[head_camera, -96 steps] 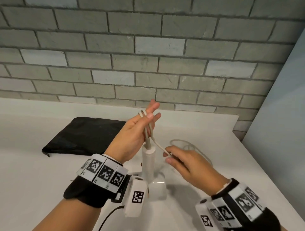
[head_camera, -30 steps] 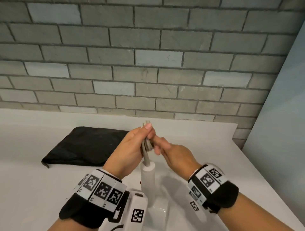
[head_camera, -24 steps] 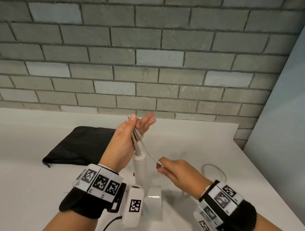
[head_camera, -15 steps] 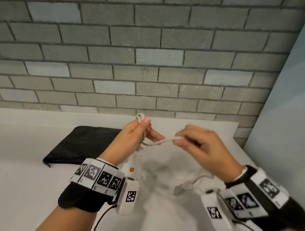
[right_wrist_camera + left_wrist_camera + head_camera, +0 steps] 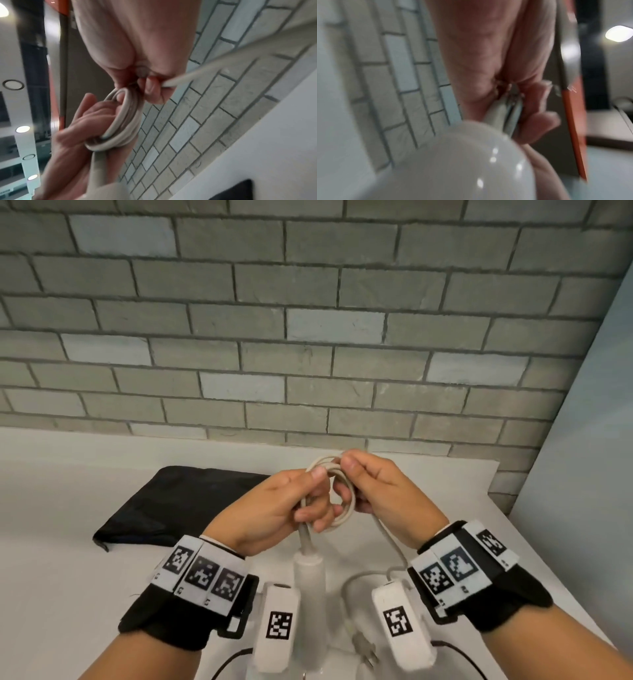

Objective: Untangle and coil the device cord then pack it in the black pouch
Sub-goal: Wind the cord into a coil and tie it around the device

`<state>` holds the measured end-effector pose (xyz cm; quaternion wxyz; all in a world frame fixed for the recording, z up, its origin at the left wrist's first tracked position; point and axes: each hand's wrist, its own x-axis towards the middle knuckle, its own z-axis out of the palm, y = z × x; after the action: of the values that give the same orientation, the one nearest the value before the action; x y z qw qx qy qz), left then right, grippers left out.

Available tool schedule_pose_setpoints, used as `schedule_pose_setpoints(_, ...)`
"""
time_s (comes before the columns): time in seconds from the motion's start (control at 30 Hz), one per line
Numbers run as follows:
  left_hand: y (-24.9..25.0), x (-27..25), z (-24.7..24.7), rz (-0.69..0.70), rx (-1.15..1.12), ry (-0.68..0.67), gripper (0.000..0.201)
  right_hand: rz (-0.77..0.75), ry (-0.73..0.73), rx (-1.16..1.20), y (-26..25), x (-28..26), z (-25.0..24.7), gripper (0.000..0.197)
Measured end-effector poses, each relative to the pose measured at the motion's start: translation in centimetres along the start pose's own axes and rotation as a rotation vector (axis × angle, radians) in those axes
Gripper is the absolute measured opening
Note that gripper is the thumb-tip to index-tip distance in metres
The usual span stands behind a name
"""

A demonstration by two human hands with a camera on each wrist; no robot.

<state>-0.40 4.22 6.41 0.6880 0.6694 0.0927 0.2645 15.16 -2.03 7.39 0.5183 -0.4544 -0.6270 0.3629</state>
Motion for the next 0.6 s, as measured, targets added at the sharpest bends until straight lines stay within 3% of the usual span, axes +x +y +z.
schedule_pose_setpoints(0.13,-0.8,0.4,0.3,0.058,0.057,0.181,0.033,-0.04,0.07,0.021,0.2,0.1,-0.9,0.019)
schedule_pose_setpoints(0.27,-1.1,0.7,1.0,0.083,0.081,0.174,0.034,-0.132,0.246,-0.239,1.6,0.2,-1.5,0.014)
schedule_pose_setpoints(0.33,-1.1,0.8,1.3,0.082,0.101,0.194,0.034,-0.114,0.263,-0.27,1.8,0.3,-1.4,0.012)
schedule_pose_setpoints(0.47,-1.0,0.9,1.6,0.065,0.162,0.284,0.031,0.026,0.152,-0.071,1.1,-0.1,-1.0,0.016)
schedule_pose_setpoints(0.6,-1.0,1.1,1.7,0.077,0.241,0.358,0.029,0.091,0.139,0.218,0.5,-0.7,-0.8,0.029)
